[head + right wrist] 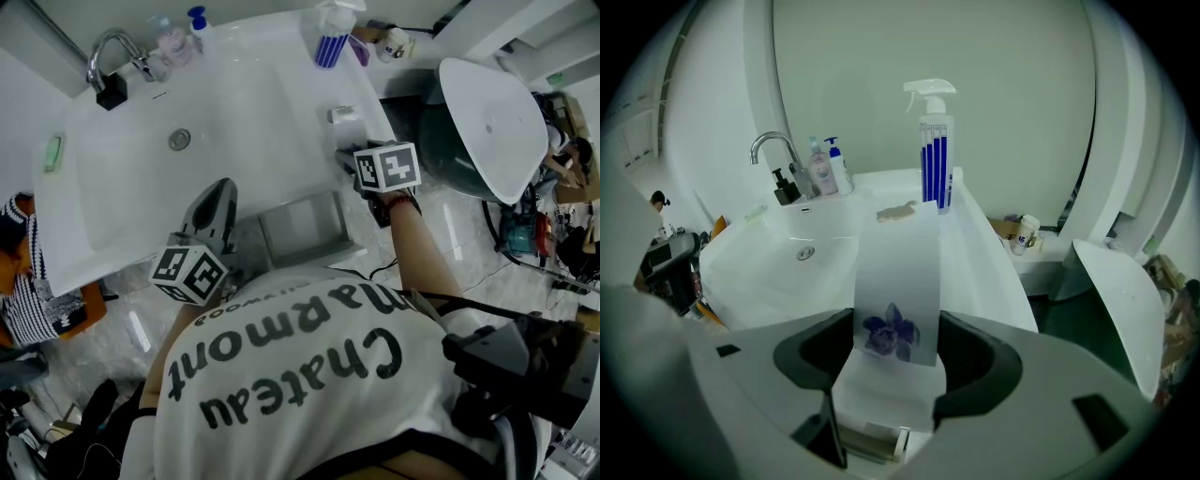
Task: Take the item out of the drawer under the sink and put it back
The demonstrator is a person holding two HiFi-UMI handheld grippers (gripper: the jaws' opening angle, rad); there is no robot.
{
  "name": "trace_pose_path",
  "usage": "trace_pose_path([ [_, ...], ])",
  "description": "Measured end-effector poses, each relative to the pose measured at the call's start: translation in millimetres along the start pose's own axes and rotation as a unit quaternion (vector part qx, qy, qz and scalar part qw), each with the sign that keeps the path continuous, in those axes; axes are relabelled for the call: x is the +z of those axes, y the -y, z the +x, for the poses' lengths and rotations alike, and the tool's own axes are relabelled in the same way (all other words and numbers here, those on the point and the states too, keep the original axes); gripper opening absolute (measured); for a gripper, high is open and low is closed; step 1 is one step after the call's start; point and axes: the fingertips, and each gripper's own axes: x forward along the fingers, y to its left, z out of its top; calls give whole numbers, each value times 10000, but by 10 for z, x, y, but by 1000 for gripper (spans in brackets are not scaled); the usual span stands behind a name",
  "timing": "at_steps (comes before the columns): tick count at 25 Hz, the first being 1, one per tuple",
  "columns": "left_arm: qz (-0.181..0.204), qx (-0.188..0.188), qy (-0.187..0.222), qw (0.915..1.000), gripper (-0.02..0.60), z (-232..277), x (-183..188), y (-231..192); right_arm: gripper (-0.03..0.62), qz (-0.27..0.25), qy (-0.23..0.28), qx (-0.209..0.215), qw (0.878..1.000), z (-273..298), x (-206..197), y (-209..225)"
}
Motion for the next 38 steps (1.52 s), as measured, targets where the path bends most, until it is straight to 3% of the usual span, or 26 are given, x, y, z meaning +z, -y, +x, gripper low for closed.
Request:
trace_pose_path([
  [20, -8, 9, -1, 10000, 8, 26, 49, -45, 288, 616, -267, 429, 9968, 83, 15, 64],
  [38, -113, 60, -60, 9999, 8, 81, -7, -153, 288, 751, -273, 486, 9956, 181, 79, 83],
])
